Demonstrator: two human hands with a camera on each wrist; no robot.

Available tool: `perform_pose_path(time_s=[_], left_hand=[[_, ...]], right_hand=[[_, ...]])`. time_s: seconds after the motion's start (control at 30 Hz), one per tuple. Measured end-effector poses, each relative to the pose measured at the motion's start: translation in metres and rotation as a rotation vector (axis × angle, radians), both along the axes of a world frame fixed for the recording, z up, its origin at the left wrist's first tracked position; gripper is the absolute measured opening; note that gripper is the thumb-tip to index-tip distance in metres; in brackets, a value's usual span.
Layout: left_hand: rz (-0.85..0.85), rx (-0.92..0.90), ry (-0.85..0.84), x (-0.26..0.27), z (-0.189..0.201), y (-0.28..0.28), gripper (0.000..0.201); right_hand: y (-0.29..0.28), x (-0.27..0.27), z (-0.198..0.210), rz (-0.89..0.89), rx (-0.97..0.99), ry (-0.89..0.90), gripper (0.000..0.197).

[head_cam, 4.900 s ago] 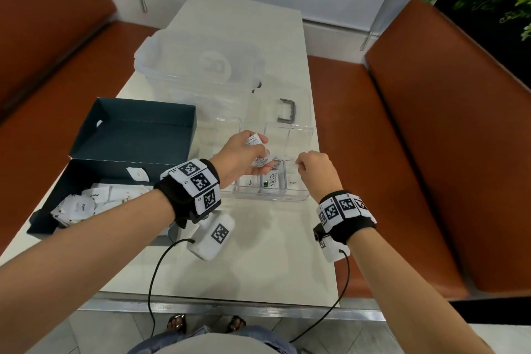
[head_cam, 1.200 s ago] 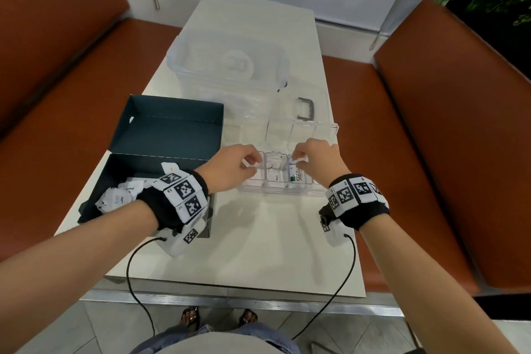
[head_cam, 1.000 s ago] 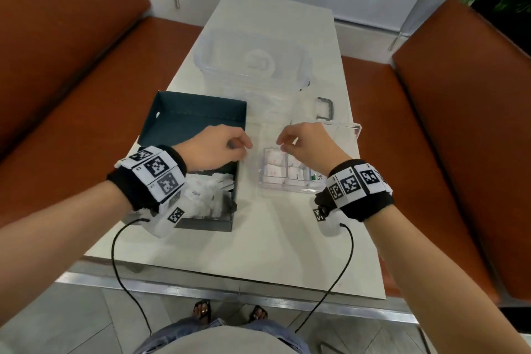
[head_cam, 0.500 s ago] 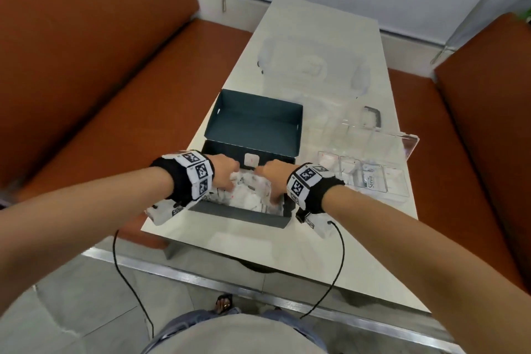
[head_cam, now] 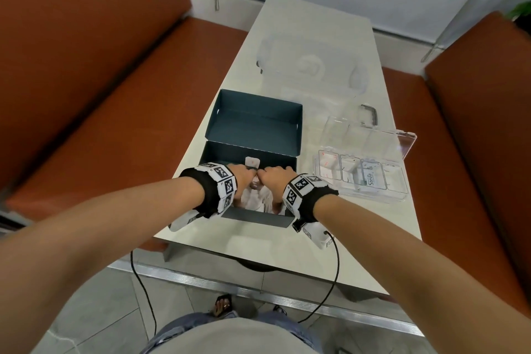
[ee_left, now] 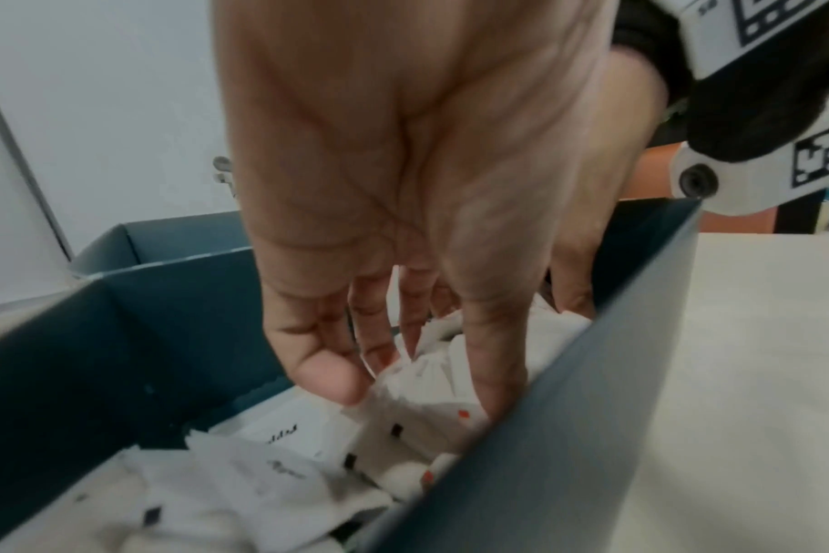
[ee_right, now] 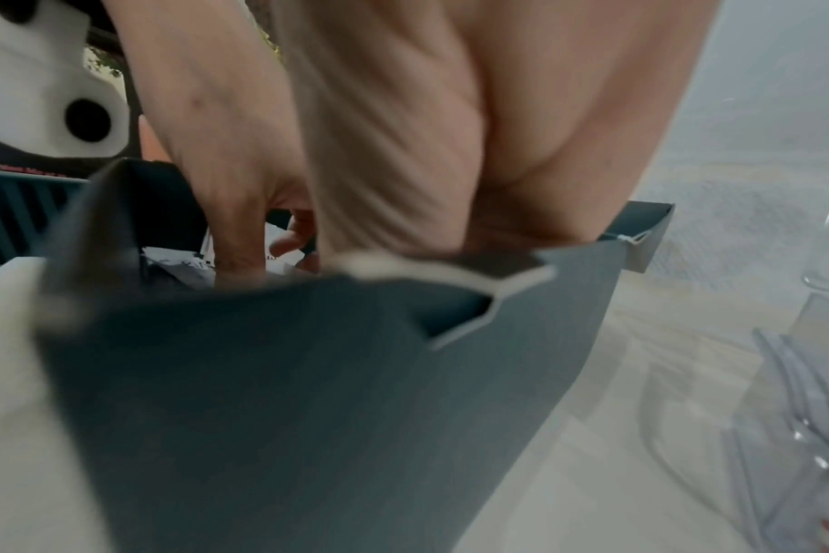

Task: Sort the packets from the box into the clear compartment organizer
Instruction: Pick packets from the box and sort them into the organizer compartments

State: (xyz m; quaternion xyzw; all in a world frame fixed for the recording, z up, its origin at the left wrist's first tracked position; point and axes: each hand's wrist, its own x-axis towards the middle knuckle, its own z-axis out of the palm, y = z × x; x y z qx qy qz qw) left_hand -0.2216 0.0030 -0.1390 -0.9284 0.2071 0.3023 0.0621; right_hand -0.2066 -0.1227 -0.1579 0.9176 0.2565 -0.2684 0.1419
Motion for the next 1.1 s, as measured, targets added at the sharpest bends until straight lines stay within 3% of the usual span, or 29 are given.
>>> perform_pose_path(time_s=[0.2, 0.33, 0.47, 0.6, 0.73, 1.0, 1.1], left_hand=[[0.014, 0.001, 0.030, 0.003, 0.005, 0.004, 0.079], [0.042, -0.004, 0.040, 0.003, 0.009, 0.007, 0.045], [0.121, -0.144, 0.022, 0.005, 0.010, 0.015, 0.038], [0.223, -0.347, 0.003, 0.007, 0.012, 0.025, 0.032], [0.318, -0.513, -0.030, 0.007, 0.023, 0.039, 0.028], [0.612, -0.808, -0.038, 0.006, 0.034, 0.067, 0.025], [0.731, -0.931, -0.003, 0.005, 0.037, 0.070, 0.020]], right_hand=[[-0.004, -0.003, 0.004, 0.019, 0.042, 0.003, 0.077], [-0.009, -0.005, 0.008, 0.015, 0.157, 0.004, 0.059], [-0.015, -0.009, 0.010, -0.080, 0.411, 0.061, 0.036], [-0.019, -0.011, 0.016, -0.159, 0.545, 0.086, 0.009], [-0.019, -0.009, 0.023, -0.260, 0.699, 0.040, 0.038], [-0.026, 0.001, 0.035, -0.475, 0.970, 0.053, 0.008], [-0.029, 0.004, 0.037, -0.624, 1.081, 0.106, 0.024]])
